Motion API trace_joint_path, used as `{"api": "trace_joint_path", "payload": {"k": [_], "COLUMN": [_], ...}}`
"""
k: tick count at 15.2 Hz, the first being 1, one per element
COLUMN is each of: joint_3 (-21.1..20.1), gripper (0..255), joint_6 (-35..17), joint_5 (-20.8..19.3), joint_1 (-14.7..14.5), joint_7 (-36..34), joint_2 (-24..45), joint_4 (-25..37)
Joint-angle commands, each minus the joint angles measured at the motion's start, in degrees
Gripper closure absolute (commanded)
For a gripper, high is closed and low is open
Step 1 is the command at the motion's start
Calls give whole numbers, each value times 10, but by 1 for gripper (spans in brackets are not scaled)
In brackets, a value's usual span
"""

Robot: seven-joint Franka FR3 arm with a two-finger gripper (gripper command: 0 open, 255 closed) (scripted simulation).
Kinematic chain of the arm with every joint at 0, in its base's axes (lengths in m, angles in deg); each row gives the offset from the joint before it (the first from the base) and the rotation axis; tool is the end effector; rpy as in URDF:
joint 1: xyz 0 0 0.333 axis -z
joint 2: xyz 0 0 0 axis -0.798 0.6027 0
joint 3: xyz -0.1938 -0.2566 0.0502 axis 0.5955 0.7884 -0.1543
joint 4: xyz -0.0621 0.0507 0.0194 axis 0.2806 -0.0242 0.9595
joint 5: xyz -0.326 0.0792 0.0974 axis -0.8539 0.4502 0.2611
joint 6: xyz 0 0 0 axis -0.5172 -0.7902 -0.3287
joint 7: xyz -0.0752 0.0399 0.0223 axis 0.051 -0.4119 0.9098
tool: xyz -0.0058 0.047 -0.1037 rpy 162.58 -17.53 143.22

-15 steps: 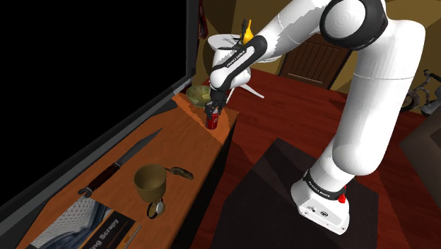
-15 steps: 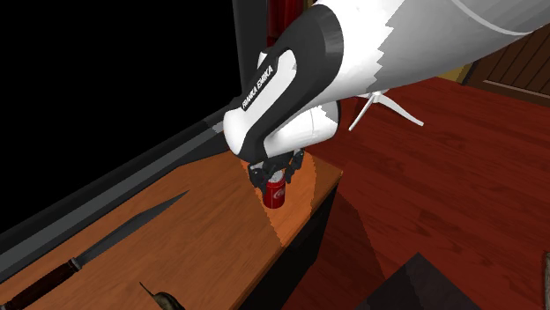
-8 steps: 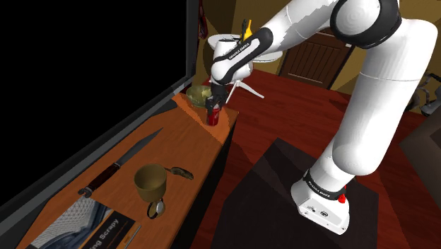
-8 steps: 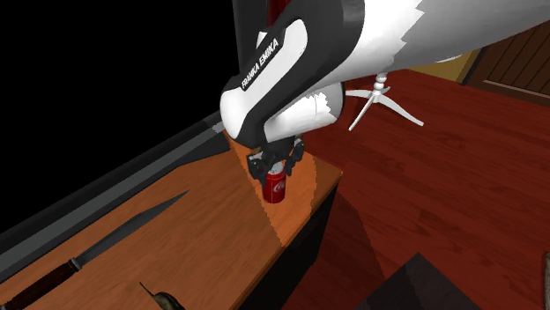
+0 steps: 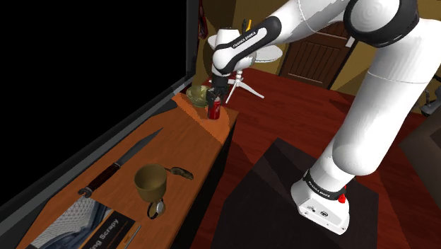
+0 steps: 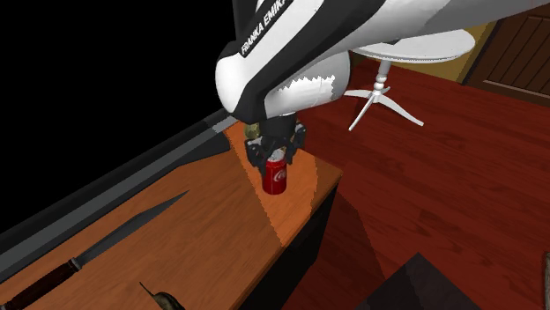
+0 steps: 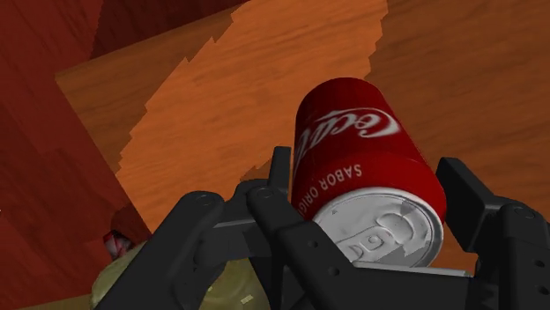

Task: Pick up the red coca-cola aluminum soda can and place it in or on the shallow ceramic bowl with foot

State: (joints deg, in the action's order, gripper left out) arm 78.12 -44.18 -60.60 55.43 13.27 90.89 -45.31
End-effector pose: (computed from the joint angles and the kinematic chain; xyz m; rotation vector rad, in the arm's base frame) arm 0.5245 -0.0390 0.3496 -3.1063 0.0613 0.0014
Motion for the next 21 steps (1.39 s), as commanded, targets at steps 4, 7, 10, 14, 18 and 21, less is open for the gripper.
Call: {"api": "trace_joint_path", "payload": {"k": [4, 7, 10, 14, 18, 21], "joint_3": [1, 1, 1, -11, -28, -44], "gripper": [255, 255, 255, 0, 0, 0], "joint_6": [36, 57, 63, 20, -38, -82], "joint_5": [-3, -4, -4, 9, 31, 50], "joint_1": [0, 0, 0, -12, -28, -42], "joint_7": [-3, -4, -4, -16, -31, -41], "joint_2": [-22, -35, -38, -39, -34, -24], "joint_4": [13, 22, 26, -20, -73, -106]}}
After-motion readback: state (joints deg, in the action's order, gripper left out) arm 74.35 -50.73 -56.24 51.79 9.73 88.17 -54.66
